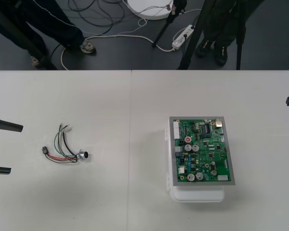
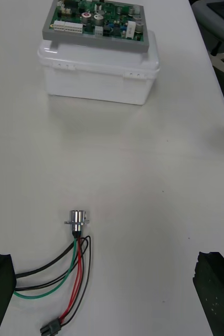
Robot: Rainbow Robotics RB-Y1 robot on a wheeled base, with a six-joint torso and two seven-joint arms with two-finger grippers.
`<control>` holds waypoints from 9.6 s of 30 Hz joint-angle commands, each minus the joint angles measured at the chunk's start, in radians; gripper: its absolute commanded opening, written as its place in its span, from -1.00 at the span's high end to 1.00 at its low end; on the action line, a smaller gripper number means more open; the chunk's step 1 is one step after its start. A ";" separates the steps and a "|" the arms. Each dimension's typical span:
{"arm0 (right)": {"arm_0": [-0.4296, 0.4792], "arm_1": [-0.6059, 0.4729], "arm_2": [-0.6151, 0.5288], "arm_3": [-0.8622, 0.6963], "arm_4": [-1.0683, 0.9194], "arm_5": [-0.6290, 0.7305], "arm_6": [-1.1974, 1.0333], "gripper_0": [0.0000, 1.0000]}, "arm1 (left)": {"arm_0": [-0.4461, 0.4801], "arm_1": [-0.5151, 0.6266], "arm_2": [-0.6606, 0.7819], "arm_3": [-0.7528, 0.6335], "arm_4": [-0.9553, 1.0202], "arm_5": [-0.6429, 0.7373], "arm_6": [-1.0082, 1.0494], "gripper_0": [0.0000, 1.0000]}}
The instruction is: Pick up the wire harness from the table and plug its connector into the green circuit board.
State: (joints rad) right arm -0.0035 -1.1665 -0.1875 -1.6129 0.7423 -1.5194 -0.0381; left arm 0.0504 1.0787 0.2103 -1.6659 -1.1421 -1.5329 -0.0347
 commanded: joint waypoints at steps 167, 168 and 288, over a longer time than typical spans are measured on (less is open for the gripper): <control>-0.348 -0.015 0.987 0.447 -0.636 -0.051 0.893 -1.00 | -1.106 -0.013 -1.683 0.262 -0.153 0.714 -2.516 -1.00; -0.348 -0.016 0.987 0.447 -0.636 -0.051 0.893 -1.00 | -1.104 -0.013 -1.683 0.262 -0.154 0.712 -2.519 -1.00; -0.325 -0.015 0.984 0.450 -0.678 -0.048 0.911 -1.00 | -0.986 -0.023 -1.683 0.316 -0.123 0.817 -2.671 1.00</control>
State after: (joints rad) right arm -0.3373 -1.1728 0.8258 -1.1567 0.0792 -1.5573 0.8772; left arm -0.9463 1.0178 -1.4670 -1.3451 -1.3113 -0.7237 -2.5452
